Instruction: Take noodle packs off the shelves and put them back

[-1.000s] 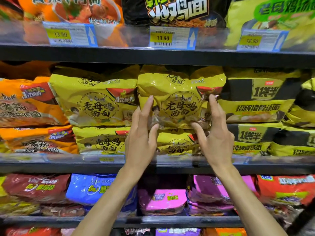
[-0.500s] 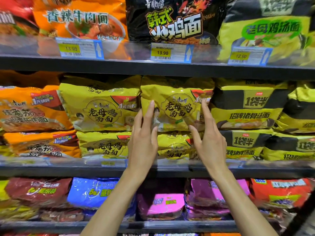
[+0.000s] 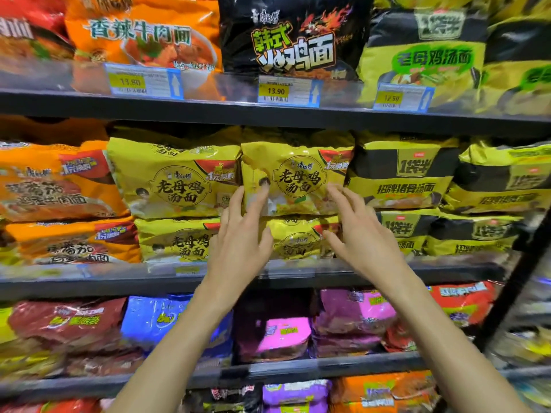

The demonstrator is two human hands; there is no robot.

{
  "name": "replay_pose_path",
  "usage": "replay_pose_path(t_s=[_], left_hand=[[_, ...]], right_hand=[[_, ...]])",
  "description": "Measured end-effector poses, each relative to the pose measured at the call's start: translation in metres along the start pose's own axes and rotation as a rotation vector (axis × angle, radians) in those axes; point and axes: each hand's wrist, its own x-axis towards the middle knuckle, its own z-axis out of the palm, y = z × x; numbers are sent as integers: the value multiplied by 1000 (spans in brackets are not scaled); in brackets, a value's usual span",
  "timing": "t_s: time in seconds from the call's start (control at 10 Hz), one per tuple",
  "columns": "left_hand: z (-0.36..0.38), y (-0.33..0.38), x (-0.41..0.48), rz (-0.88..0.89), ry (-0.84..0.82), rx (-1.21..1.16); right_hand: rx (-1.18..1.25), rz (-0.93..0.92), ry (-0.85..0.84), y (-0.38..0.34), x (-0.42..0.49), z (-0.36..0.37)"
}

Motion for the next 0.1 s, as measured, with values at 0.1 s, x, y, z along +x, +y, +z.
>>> replay_pose_path(t_s=[0.1], left_hand=[[-14, -4, -11, 127, 53, 124]], right_hand=[[-197, -55, -140, -14, -11, -13]])
